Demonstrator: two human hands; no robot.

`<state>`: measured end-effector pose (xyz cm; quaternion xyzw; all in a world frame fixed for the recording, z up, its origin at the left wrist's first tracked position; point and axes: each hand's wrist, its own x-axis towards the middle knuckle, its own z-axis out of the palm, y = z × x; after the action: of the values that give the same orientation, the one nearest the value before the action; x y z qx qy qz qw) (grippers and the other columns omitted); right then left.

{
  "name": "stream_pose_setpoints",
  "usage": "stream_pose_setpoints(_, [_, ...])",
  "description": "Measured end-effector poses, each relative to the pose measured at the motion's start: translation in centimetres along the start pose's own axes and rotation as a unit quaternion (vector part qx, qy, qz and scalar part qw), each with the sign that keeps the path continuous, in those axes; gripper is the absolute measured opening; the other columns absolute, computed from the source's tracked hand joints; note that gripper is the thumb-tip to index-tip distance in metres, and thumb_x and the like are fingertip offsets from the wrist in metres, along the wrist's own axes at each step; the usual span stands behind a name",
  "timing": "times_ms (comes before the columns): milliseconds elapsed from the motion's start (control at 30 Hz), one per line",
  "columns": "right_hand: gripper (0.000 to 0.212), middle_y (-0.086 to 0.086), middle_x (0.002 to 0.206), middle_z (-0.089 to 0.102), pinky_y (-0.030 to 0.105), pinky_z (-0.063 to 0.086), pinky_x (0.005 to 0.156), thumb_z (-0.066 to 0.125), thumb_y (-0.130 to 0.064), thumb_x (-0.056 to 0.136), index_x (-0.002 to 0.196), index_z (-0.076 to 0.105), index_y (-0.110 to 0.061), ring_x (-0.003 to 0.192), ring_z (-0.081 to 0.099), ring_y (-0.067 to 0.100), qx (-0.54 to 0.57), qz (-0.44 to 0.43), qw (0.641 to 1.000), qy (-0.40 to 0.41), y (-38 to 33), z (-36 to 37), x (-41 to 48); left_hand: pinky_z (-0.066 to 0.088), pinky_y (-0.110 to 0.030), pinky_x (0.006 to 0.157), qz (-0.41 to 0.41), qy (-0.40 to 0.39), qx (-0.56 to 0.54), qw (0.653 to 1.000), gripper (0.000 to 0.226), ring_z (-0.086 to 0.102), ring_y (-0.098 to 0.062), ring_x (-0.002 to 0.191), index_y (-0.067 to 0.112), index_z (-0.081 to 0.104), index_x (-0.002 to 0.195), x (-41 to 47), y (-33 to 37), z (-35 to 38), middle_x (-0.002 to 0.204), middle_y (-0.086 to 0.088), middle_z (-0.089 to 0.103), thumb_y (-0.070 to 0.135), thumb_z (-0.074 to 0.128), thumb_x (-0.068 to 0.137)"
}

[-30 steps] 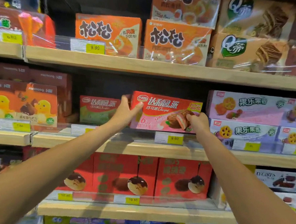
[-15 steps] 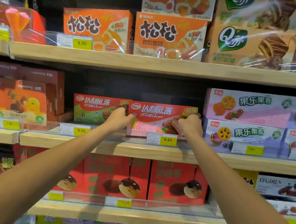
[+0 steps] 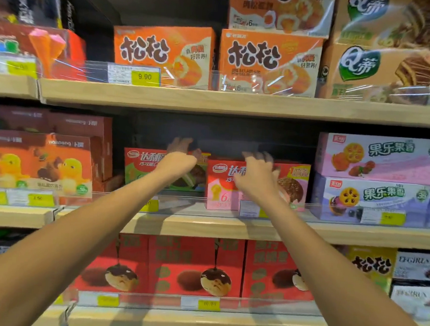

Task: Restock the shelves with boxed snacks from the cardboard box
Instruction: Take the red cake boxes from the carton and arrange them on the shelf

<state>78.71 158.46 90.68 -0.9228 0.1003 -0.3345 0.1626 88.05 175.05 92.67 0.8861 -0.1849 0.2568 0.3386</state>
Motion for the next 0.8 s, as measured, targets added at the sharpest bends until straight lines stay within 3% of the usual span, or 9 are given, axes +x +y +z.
stream_pose_setpoints(167, [0.068, 0.008, 0.153, 0.022, 0.065, 0.019, 0.110, 0.065, -0.036, 0.085, 0.143, 0.032, -0.027, 0.145, 0.004, 0.033, -0.009, 0.021, 0.999, -0.035, -0.8, 1.4, 0.7, 0.022, -0.039, 0.114, 0.028, -0.090, 0.176, 0.980, 0.062, 0.022, -0.034, 0.140, 0.018, 0.023, 0.148, 2.4, -2.3, 1.3, 0.154, -0.010, 0.025, 0.034, 0.048, 0.094])
stream_pose_setpoints(333, [0.065, 0.004, 0.153, 0.019, 0.065, 0.017, 0.110, 0.066, -0.032, 0.085, 0.141, 0.033, -0.031, 0.145, 0.001, 0.030, -0.016, 0.050, 0.998, -0.037, -0.4, 2.5, 2.3, 0.028, -0.049, 0.113, 0.019, -0.095, 0.171, 0.980, 0.069, 0.018, -0.033, 0.141, 0.021, 0.027, 0.147, 2.3, -3.7, 1.9, 0.154, -0.005, 0.026, 0.028, 0.060, 0.087])
stream_pose_setpoints(800, [0.061, 0.006, 0.151, 0.024, 0.066, 0.017, 0.110, 0.064, -0.035, 0.086, 0.139, 0.035, -0.029, 0.144, 0.006, 0.033, -0.044, 0.057, 0.997, -0.038, 0.2, 5.3, 6.3, 0.041, -0.042, 0.105, 0.037, -0.069, 0.177, 0.981, 0.064, 0.039, -0.029, 0.131, 0.026, 0.032, 0.143, 1.0, -4.6, 1.3, 0.147, -0.003, 0.039, 0.020, 0.054, 0.084])
